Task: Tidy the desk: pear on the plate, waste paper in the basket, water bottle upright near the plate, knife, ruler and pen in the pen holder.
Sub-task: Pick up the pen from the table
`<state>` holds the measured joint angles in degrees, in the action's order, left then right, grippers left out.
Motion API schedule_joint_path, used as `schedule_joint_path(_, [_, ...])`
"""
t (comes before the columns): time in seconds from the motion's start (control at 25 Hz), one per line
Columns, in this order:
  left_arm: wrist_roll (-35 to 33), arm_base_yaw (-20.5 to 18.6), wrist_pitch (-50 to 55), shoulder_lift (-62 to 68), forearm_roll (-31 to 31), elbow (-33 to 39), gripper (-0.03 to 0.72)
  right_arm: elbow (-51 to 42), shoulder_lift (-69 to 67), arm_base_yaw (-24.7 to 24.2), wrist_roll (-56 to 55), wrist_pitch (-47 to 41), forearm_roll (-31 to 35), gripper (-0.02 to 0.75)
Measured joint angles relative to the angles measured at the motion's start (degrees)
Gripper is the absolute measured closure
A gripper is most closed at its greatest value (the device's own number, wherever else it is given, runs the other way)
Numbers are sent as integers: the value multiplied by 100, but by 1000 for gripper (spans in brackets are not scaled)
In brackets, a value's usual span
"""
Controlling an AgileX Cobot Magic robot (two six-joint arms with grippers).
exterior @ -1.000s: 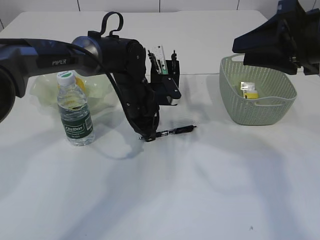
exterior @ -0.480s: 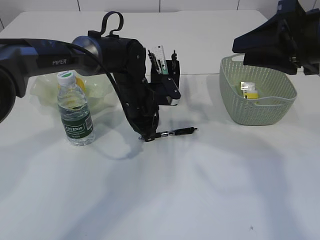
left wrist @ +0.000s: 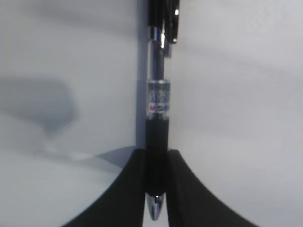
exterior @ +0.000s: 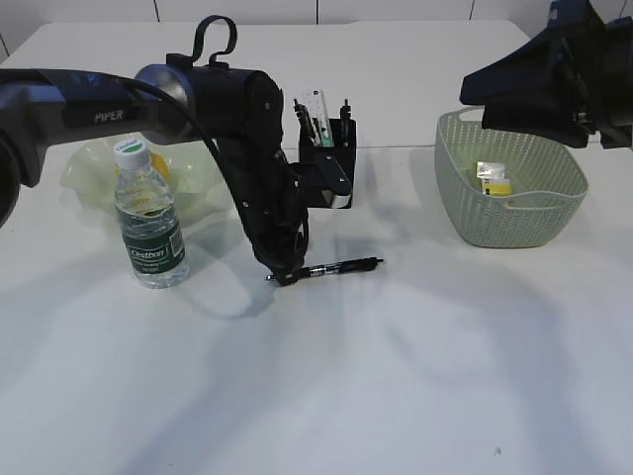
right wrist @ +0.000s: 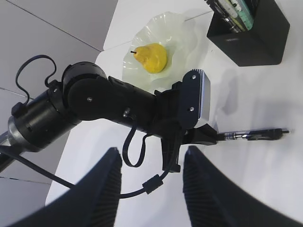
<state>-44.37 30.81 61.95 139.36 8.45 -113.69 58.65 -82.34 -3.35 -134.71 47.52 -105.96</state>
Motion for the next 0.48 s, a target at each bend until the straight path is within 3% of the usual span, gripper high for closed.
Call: schedule_joint_path(0.48, [0,0,51,-230,321,10,633,0,0,0,0,0,0,412])
